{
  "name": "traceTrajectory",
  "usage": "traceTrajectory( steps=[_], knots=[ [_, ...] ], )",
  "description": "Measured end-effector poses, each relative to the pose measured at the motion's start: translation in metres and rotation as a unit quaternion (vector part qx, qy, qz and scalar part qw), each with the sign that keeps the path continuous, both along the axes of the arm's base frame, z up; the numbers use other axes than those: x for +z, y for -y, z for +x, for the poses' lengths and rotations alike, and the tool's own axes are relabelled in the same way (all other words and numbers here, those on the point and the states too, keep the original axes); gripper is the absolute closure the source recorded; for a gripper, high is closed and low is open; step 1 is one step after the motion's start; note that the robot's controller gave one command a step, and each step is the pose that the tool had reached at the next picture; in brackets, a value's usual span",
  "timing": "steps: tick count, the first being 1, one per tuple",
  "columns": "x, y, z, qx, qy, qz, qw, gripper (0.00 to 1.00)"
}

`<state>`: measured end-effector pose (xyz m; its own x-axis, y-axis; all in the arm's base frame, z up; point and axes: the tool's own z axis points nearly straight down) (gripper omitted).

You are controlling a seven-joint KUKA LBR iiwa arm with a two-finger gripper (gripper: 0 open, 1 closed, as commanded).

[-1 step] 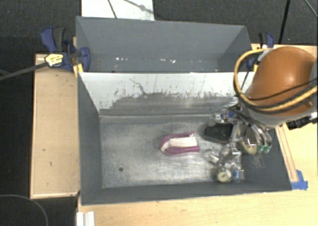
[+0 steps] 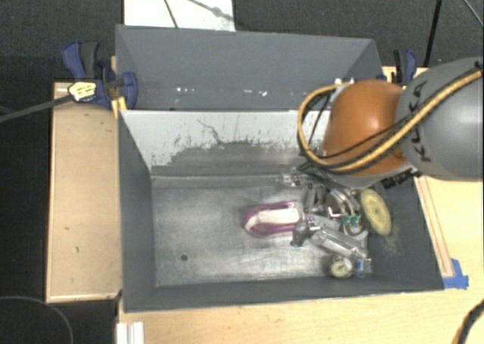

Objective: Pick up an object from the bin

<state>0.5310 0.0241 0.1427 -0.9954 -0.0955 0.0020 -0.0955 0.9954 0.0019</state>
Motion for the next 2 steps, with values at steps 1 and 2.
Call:
traceTrajectory(
  steps=[1, 2],
  knots=[
    [-0.0722, -0.0152, -0.0026, -0.056, 0.0001, 0.000, 0.9984, 0.00],
    [-0.0688, -0.0145, -0.0017, -0.056, 0.0013, 0.000, 0.9985, 1.00]
  ],
)
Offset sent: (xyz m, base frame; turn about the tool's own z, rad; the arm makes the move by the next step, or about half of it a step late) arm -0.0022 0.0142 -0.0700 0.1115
